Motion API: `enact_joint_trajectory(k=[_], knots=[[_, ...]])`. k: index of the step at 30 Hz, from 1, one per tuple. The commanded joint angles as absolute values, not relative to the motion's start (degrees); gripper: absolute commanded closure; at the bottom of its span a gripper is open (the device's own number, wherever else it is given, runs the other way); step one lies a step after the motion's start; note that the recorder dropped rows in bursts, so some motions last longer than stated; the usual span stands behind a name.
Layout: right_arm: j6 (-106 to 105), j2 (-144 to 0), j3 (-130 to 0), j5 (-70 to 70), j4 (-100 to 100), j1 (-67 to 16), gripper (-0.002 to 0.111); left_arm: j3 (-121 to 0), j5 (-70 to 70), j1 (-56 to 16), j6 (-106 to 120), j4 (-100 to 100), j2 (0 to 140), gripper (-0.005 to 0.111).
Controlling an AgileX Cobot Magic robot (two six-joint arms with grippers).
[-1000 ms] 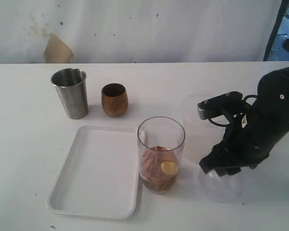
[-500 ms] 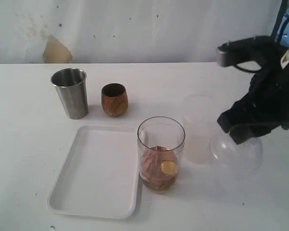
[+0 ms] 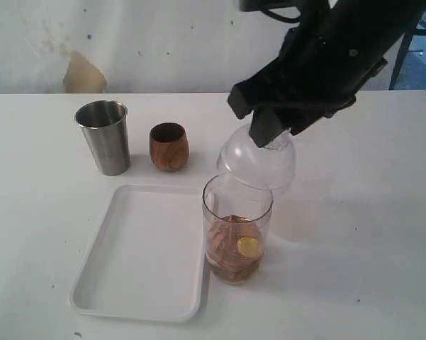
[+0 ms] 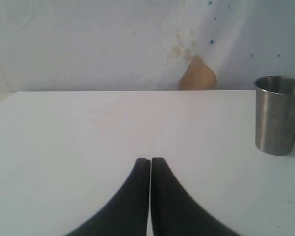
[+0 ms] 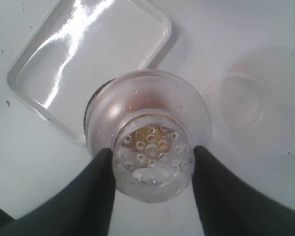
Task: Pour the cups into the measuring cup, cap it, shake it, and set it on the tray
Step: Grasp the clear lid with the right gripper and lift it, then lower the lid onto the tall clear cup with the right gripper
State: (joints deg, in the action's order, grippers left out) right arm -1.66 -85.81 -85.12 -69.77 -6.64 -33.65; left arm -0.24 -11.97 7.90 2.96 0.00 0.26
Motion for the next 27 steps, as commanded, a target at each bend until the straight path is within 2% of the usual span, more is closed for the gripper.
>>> enact_joint_trajectory(k=[1,15,27], knots=[[-0.8,-88.6,-86.7,-70.0,-6.4,-33.7,0.108,0.0,-11.5,7.9,2.8,-0.3,0.0,0.106],[0.3,-91.1,-86.7,-70.0,-5.3,-38.2,0.108,0.0,-11.5,7.9,2.8,-0.3,0.0,0.106],[1.6,-91.1,-86.7,-70.0,-3.6,-38.3,0.108,0.0,-11.5,7.9,2.8,-0.3,0.0,0.106]])
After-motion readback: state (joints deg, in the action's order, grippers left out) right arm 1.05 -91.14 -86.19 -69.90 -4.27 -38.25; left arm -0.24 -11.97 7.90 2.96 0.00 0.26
